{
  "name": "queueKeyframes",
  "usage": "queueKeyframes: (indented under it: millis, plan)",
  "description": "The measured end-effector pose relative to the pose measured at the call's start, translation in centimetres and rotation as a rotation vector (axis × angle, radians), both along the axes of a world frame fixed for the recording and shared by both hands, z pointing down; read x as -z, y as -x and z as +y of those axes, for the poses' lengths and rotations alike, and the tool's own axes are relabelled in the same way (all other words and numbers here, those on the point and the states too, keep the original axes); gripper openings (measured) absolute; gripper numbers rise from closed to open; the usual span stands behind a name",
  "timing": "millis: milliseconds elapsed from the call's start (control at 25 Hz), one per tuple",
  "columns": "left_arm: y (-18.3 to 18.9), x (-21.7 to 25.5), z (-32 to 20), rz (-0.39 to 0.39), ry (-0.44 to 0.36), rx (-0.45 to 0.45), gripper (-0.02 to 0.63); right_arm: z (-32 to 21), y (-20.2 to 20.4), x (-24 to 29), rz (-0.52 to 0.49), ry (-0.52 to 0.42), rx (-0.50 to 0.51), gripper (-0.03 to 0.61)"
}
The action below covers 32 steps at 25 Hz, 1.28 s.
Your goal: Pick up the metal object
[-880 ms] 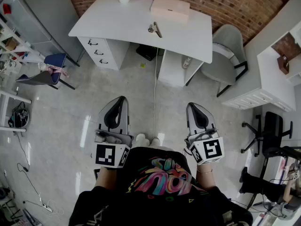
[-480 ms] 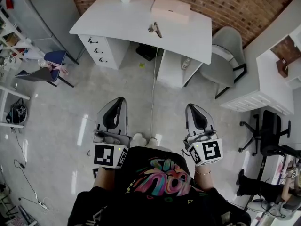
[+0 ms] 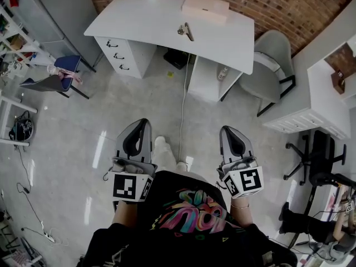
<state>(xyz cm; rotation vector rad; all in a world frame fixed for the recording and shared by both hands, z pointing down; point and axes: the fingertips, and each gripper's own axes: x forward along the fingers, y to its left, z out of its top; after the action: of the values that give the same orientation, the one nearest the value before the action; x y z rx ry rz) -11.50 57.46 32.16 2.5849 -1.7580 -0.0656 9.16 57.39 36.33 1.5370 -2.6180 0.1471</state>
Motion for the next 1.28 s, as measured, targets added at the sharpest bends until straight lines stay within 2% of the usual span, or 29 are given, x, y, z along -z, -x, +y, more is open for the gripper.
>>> queueKeyframes:
  millis: [160, 320, 840, 1040, 1280]
  plan:
    - [0.1, -0.1, -2.8, 0.002, 0.002, 0.005, 0.029, -2.9, 0.1, -0.8, -0.008, 0.025, 0.000, 0.018]
    - [0.6, -0.8, -7.7, -0.001, 0.010, 0.003, 0.029, -7.6, 0.7, -1.6, -0.007, 0.040, -0.003, 0.018]
    - [8.2, 1.4, -29.3, -0.016, -0.011, -0.030, 0.028, -28.9, 7.5, 0.9, 0.014, 0.015, -0.042, 0.019]
    - [10.5, 0.8, -34.2, -0.014, 0.001, -0.051, 0.029, -33.2, 9.0, 0.4, 0.017, 0.031, -0.088, 0.020]
    - [11.7, -0.6, -37.5, -0.003, 0.028, -0.085, 0.029, -35.9, 10.1, -0.8, 0.026, 0.056, -0.129, 0.020]
